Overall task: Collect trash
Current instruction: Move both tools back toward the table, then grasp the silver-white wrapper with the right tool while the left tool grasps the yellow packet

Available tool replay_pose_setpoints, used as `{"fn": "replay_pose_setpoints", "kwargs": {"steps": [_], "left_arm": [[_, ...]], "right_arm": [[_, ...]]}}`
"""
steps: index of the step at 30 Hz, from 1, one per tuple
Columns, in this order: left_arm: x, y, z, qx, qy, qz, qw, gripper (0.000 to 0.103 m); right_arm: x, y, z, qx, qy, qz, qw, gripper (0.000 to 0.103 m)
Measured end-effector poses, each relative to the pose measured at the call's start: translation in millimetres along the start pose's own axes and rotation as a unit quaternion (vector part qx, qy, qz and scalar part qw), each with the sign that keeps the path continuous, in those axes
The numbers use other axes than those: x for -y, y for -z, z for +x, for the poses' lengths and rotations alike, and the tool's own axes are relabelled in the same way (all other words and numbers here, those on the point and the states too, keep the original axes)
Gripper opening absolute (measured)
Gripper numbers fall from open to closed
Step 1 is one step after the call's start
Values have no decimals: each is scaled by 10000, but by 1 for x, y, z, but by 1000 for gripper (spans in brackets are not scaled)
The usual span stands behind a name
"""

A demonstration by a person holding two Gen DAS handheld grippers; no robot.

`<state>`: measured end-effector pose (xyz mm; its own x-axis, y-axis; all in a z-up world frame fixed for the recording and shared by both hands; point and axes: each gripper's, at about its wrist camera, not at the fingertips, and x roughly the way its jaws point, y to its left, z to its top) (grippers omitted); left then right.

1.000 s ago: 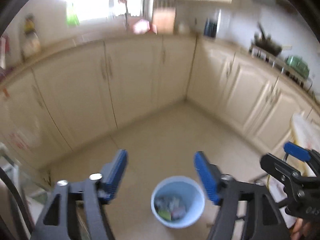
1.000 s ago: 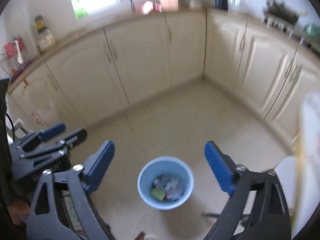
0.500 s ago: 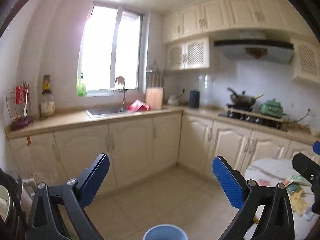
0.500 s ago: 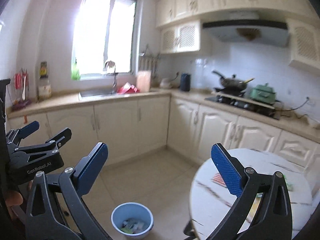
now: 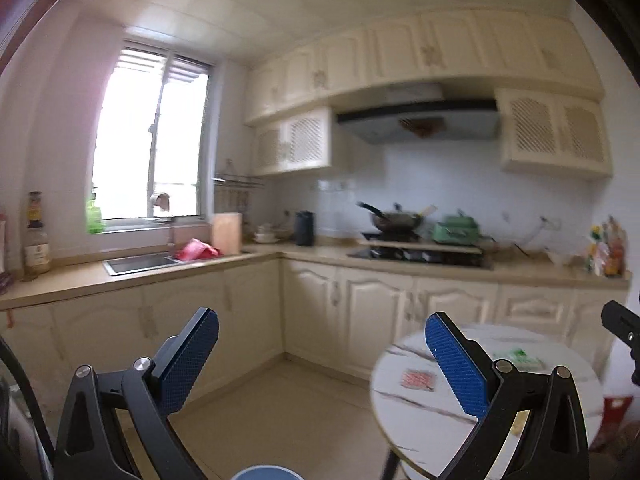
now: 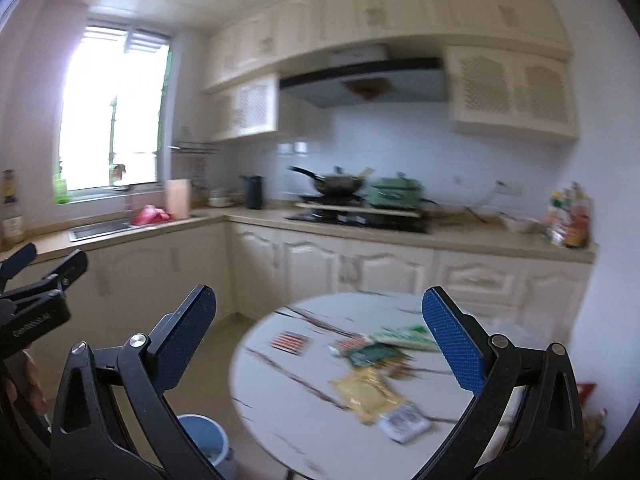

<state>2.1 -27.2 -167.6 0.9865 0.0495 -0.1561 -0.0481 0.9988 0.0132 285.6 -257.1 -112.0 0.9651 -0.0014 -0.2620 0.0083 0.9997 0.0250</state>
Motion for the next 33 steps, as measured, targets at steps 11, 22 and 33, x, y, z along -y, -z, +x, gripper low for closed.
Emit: {"fn": "replay_pose_setpoints", "kwargs": {"steps": [11, 22, 33], "left_arm": [[48, -4, 79, -1299, 831, 746, 9852, 102], [89, -42, 194, -2116, 1267, 1116, 9627, 102], [140, -36, 278, -2795, 1825, 1140, 9357, 102]], "right_arm": [[102, 92, 73, -1689, 555, 576, 9824, 103], [131, 171, 153, -3063, 353, 431, 9503, 103], [143, 177, 174, -3163, 183, 139, 9484, 57]]}}
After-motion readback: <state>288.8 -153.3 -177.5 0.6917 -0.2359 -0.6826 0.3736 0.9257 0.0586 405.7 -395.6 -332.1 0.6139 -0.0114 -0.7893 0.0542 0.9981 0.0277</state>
